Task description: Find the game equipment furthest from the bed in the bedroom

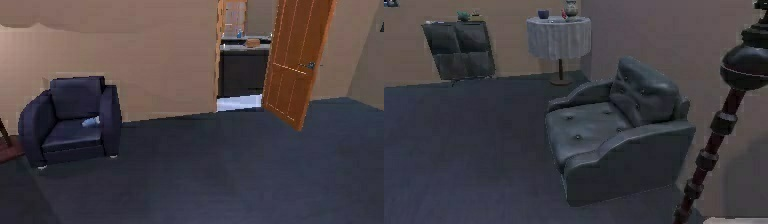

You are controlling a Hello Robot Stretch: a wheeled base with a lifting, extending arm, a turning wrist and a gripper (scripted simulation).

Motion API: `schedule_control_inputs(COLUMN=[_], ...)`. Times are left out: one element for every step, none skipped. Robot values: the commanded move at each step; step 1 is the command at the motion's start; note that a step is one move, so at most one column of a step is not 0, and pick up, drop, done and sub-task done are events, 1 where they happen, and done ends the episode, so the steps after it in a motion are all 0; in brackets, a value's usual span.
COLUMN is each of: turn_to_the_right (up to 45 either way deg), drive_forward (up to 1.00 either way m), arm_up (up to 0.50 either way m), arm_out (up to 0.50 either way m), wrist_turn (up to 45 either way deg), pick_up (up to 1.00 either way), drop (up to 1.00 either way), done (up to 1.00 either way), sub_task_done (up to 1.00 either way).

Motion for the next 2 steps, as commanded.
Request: schedule_control_inputs(turn_to_the_right=[12.0, 0.0], drive_forward=[0.0, 1.0], arm_up=[0.0, 0.0], arm_out=[0.0, 0.0], wrist_turn=[0.0, 0.0], pick_up=[0.0, 0.0], drop=[0.0, 0.0], done=[0.0, 0.0], sub_task_done=[0.0, 0.0])
